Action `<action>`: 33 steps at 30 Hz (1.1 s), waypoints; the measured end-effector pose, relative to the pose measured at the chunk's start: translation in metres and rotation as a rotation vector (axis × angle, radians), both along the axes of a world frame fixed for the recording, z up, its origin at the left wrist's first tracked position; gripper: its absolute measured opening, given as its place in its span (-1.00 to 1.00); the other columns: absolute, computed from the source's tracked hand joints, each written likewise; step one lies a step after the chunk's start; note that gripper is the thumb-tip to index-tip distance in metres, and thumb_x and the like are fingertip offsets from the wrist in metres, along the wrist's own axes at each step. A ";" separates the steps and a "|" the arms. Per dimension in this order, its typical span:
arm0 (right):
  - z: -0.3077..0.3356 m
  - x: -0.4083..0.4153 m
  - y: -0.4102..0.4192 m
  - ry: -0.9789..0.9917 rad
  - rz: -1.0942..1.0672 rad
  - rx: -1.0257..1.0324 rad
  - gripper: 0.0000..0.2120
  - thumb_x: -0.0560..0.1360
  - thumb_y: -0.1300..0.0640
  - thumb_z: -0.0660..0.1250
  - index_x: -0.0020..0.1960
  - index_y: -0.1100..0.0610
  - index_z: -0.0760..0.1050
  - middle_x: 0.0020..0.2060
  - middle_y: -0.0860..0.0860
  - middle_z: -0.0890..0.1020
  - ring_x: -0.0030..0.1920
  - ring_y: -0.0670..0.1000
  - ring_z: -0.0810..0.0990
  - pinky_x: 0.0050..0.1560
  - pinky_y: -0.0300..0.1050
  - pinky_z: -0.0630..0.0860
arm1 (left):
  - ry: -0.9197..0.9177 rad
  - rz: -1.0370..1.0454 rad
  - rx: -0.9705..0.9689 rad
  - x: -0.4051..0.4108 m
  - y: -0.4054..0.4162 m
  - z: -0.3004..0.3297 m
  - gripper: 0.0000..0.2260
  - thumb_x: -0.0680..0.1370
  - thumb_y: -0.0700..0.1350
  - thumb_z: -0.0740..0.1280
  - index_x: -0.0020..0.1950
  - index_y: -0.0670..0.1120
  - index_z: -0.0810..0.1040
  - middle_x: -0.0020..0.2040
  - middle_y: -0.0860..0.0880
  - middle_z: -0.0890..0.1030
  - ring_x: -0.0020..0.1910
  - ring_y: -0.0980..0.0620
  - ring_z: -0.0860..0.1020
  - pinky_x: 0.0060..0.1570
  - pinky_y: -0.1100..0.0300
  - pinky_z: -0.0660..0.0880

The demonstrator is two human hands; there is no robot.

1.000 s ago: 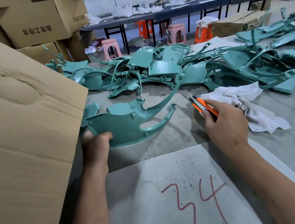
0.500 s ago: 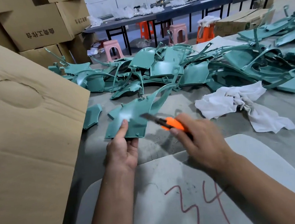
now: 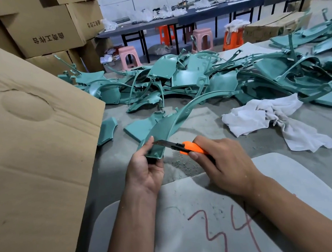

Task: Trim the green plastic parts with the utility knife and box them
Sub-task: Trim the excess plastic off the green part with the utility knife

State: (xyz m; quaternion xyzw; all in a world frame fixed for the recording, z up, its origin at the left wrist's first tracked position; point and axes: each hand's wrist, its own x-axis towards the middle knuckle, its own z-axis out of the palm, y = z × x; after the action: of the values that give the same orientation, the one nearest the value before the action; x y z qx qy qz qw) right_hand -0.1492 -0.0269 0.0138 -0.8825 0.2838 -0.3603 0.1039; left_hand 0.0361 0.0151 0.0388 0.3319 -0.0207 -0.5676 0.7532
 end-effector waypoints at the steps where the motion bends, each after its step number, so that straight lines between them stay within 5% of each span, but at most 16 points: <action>1: 0.000 -0.001 -0.001 0.006 0.002 -0.010 -0.66 0.70 -0.13 0.12 -0.10 0.09 0.39 -0.44 -0.08 0.38 -0.43 0.07 0.39 -0.38 0.13 0.37 | 0.001 -0.001 -0.004 -0.001 0.000 0.001 -0.85 0.64 -0.32 0.25 -0.09 -0.27 0.56 -0.38 -0.10 0.65 -0.49 0.09 0.63 -0.50 0.33 0.52; 6: -0.002 -0.001 -0.003 0.036 -0.082 -0.074 -0.68 0.69 -0.13 0.13 -0.11 0.06 0.36 -0.44 -0.10 0.36 -0.45 0.08 0.37 -0.44 0.05 0.32 | -0.003 -0.041 0.041 -0.002 0.000 -0.001 -0.86 0.63 -0.32 0.26 -0.09 -0.27 0.56 -0.38 -0.09 0.64 -0.50 0.09 0.61 -0.51 0.33 0.52; 10: -0.002 -0.012 -0.019 -0.109 -0.286 -0.100 -0.73 0.70 -0.10 0.15 -0.13 -0.03 0.27 -0.49 -0.13 0.33 -0.50 -0.06 0.33 -0.46 -0.24 0.17 | -0.007 -0.125 0.022 0.001 0.003 -0.004 -0.89 0.59 -0.31 0.32 0.06 -0.32 0.59 -0.21 -0.14 0.69 -0.38 0.04 0.67 -0.41 0.30 0.59; 13: -0.005 -0.024 -0.035 -0.195 -0.490 -0.060 -0.72 0.70 -0.13 0.13 -0.13 -0.02 0.27 -0.50 -0.13 0.37 -0.50 -0.10 0.35 -0.48 -0.16 0.15 | -0.054 -0.134 0.016 -0.001 0.003 -0.005 -0.90 0.58 -0.32 0.32 0.04 -0.32 0.60 -0.17 -0.15 0.72 -0.32 0.02 0.71 -0.39 0.28 0.60; 17: -0.014 -0.049 -0.060 -0.229 -0.825 0.104 -0.69 0.66 -0.13 0.22 -0.16 0.03 0.28 -0.43 -0.06 0.42 -0.31 0.18 0.44 -0.34 0.00 0.29 | -0.056 -0.118 -0.023 0.002 0.005 -0.003 -0.73 0.45 -0.28 0.38 0.13 -0.31 0.60 -0.10 -0.17 0.73 -0.25 0.00 0.72 -0.37 0.26 0.61; 21: -0.013 -0.074 -0.073 -0.249 -0.958 0.236 -0.68 0.69 -0.09 0.17 -0.15 0.07 0.34 -0.30 0.20 0.55 -0.26 0.22 0.39 -0.25 0.04 0.25 | -0.012 -0.106 -0.054 0.005 0.006 -0.003 -0.73 0.47 -0.27 0.36 0.16 -0.28 0.57 -0.16 -0.16 0.70 -0.32 0.03 0.70 -0.41 0.30 0.58; 25: 0.000 -0.051 -0.048 -0.320 -0.632 0.055 -0.68 0.68 -0.08 0.14 -0.14 0.10 0.37 -0.43 0.04 0.46 -0.38 0.18 0.42 -0.34 0.05 0.27 | -0.098 0.034 -0.047 0.000 0.001 -0.008 -0.82 0.60 -0.30 0.31 0.19 -0.25 0.60 0.00 -0.16 0.74 -0.16 0.01 0.74 -0.31 0.25 0.63; 29: 0.003 -0.013 -0.010 -0.091 -0.103 -0.029 -0.71 0.68 -0.12 0.17 -0.10 0.05 0.44 -0.43 -0.11 0.44 -0.45 0.02 0.42 -0.41 0.00 0.37 | -0.092 0.089 -0.039 0.001 -0.002 -0.011 -0.87 0.60 -0.31 0.32 0.12 -0.25 0.61 -0.05 -0.16 0.74 -0.21 0.02 0.73 -0.33 0.24 0.63; 33: -0.002 -0.001 -0.006 0.085 -0.035 -0.065 -0.71 0.67 -0.13 0.16 -0.08 0.06 0.43 -0.38 -0.08 0.47 -0.37 0.11 0.45 -0.35 0.12 0.41 | -0.084 0.056 -0.038 0.001 -0.003 -0.010 -0.87 0.63 -0.29 0.29 0.13 -0.27 0.59 0.01 -0.16 0.70 -0.24 0.06 0.72 -0.33 0.28 0.61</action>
State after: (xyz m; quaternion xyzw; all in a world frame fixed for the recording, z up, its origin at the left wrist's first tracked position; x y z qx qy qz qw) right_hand -0.1501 -0.0333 0.0120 -0.8950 0.2914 -0.3330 0.0567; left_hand 0.0370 0.0118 0.0289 0.3414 -0.0537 -0.5315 0.7734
